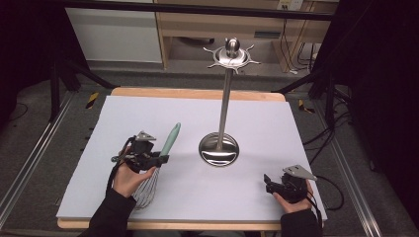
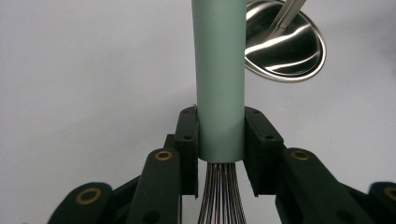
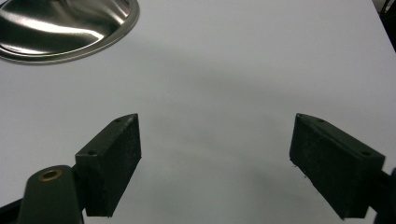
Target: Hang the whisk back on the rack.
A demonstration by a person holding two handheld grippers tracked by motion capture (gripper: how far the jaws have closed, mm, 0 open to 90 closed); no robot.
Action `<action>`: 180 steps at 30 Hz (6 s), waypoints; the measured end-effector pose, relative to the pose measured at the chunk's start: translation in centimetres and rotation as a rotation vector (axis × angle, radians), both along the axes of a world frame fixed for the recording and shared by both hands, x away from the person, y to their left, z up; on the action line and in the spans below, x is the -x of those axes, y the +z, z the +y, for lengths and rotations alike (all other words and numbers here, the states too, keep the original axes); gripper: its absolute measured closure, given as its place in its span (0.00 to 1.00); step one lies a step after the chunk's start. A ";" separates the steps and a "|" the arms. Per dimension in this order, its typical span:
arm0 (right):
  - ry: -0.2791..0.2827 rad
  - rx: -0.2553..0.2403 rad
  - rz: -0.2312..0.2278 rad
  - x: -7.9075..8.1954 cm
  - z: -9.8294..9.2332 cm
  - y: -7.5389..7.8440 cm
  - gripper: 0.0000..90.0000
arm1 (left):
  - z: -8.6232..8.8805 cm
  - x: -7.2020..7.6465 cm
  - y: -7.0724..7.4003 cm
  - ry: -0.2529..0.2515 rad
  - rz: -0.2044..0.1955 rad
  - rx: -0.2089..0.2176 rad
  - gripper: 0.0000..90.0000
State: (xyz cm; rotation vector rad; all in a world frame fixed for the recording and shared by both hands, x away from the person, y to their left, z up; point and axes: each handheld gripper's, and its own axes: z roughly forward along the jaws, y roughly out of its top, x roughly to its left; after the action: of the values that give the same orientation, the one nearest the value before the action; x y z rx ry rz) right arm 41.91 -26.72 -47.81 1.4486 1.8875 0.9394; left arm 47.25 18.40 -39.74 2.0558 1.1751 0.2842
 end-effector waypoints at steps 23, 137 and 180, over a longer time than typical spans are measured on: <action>0.013 0.007 -0.010 0.2 0.1 0.1 0.19 | 3.3 3.3 1.8 0.063 -0.163 0.132 0.77; 0.024 -0.004 -0.020 -0.1 0.2 0.0 0.22 | -6.2 0.7 14.7 -0.112 -0.495 0.265 0.77; 0.023 -0.011 -0.021 -0.1 0.2 0.1 0.22 | -9.2 -1.0 14.2 -0.123 -0.460 0.195 0.77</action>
State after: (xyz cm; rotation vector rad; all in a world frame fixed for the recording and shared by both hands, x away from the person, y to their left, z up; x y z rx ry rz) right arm 41.99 -26.57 -47.74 1.4209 1.8900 0.9732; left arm 48.26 9.23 -25.53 1.7592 0.7602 0.5279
